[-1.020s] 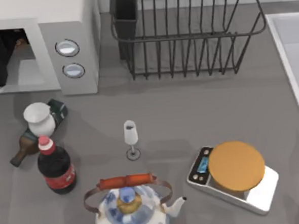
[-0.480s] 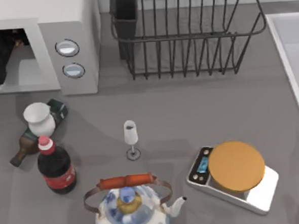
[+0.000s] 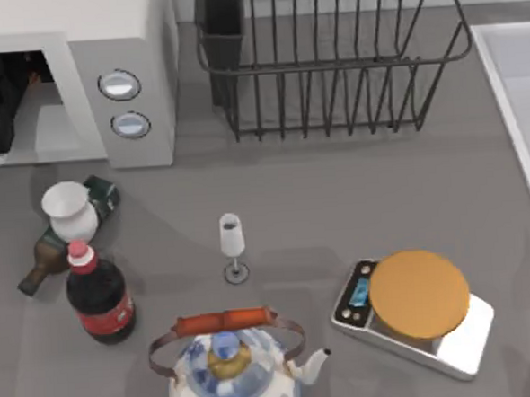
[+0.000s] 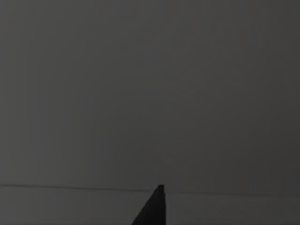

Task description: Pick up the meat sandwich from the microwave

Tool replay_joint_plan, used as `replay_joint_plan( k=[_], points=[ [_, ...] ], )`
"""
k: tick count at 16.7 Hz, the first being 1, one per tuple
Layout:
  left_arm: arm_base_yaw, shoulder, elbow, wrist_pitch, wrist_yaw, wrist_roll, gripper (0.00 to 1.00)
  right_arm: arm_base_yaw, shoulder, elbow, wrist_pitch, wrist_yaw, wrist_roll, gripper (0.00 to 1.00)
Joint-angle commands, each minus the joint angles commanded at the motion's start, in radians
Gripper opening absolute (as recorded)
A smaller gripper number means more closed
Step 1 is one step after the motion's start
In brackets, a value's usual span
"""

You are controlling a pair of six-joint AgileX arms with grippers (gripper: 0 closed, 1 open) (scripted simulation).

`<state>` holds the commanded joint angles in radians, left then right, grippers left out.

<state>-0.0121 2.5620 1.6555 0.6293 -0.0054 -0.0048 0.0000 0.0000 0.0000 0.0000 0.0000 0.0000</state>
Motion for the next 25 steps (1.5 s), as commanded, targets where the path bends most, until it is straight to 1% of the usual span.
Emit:
replay_joint_plan(
  k=[3,9,11,13,15,18,19,20,22,25],
  points=[
    [-0.113,-0.186,-0.153,-0.054,-0.101,-0.037,0.00,0.000,0.000,0.000,0.000,0.000,0.000,1.00],
    [-0.386,-0.654,-0.526,-0.182,-0.343,-0.127,0.00,0.000,0.000,0.000,0.000,0.000,0.000,1.00],
    [-0.464,-0.772,-0.631,-0.219,-0.412,-0.152,0.00,0.000,0.000,0.000,0.000,0.000,0.000,1.00],
    [-0.521,-0.847,-0.705,-0.246,-0.463,-0.171,0.00,0.000,0.000,0.000,0.000,0.000,0.000,1.00],
    [-0.548,-0.879,-0.737,-0.258,-0.488,-0.180,0.00,0.000,0.000,0.000,0.000,0.000,0.000,1.00],
    [-0.550,-0.881,-0.738,-0.259,-0.489,-0.181,0.00,0.000,0.000,0.000,0.000,0.000,0.000,1.00],
    [-0.460,-0.841,-0.771,-0.238,-0.517,-0.169,0.00,0.000,0.000,0.000,0.000,0.000,0.000,1.00],
    [-0.463,-0.839,-0.770,-0.235,-0.518,-0.170,0.00,0.000,0.000,0.000,0.000,0.000,0.000,1.00],
    [-0.492,-0.805,-0.754,-0.201,-0.542,-0.182,0.00,0.000,0.000,0.000,0.000,0.000,0.000,1.00],
    [-0.561,-0.715,-0.729,-0.078,-0.582,-0.198,0.00,0.000,0.000,0.000,0.000,0.000,0.000,1.00]
  ],
)
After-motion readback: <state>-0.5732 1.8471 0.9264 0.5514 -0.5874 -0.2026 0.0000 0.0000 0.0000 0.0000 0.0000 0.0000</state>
